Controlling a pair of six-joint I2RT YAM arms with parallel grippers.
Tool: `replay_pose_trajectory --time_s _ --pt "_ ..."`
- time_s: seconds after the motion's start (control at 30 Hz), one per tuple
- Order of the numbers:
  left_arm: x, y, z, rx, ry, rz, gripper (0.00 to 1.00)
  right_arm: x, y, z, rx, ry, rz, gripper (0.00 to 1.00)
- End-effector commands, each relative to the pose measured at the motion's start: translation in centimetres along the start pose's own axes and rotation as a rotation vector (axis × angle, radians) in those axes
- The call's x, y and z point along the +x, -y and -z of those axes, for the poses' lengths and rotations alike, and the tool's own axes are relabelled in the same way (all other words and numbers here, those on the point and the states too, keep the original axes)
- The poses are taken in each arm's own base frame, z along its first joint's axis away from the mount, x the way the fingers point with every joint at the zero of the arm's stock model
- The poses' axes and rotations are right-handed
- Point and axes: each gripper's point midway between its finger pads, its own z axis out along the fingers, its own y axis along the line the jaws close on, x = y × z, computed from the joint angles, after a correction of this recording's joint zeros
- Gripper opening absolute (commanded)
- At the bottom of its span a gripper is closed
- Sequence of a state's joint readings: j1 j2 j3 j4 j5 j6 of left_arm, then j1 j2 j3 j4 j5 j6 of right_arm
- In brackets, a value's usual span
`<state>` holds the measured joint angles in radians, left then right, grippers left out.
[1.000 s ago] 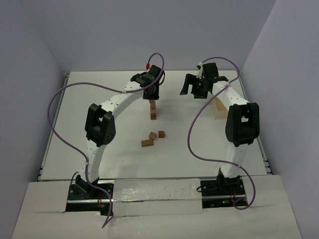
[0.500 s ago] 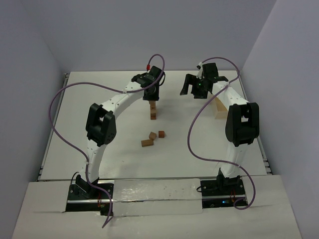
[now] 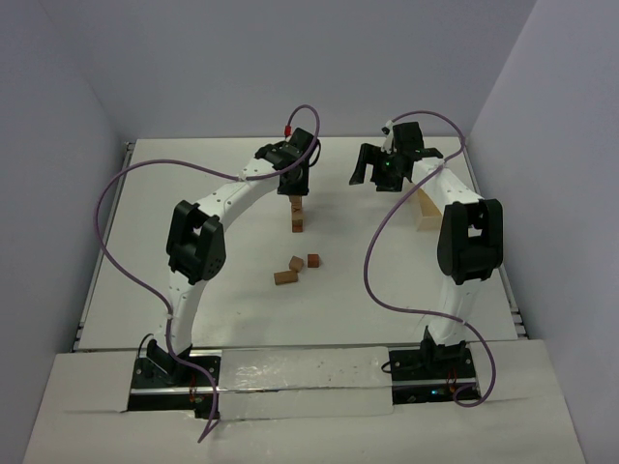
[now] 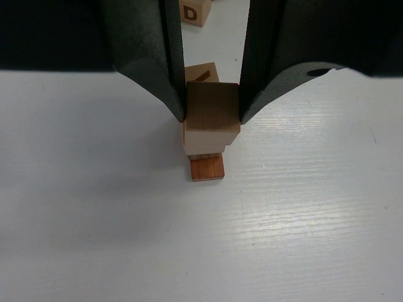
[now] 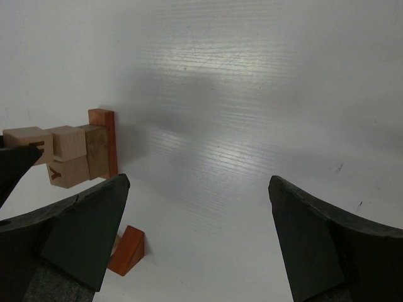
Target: Build the wood block tower
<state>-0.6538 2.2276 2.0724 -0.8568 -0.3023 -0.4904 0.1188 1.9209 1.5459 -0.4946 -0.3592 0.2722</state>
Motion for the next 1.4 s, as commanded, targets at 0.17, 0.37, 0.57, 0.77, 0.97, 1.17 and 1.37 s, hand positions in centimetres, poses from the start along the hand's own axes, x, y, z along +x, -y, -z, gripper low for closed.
replay_pose_trajectory --time_s 0.17,0.37,0.57,0.77,0.97,1.17,1.37 --pt "0.4 0.8 0.0 0.016 -0.004 -0.004 0.36 -1.8 -0.7 0.6 -0.015 0.042 0.004 1.0" --pt "0.6 0.9 -0.2 0.017 -0.012 -0.01 0.36 -1.8 -0.6 0.6 -0.013 0.043 0.004 1.0" --pt "0.7 0.9 -0.2 0.019 -0.011 -0.013 0.45 -1.8 -0.6 0.5 -0.014 0.042 0.005 1.0" --pt "0.5 0.9 0.0 0.019 -0.008 -0.011 0.58 -1.8 -0.7 0.6 -0.014 0.043 0.006 1.0" --pt "0.0 0.9 0.3 0.023 0.006 -0.015 0.7 -1.8 -0.7 0.6 -0.015 0.043 0.007 1.0" --pt "-2.7 2.2 3.6 0.113 0.077 -0.032 0.99 -1.8 -0.8 0.7 -0.02 0.047 0.01 1.0" --pt "-6.4 2.1 10.2 0.213 0.206 -0.027 0.99 -1.7 -1.2 1.3 -0.034 0.059 0.02 1.0"
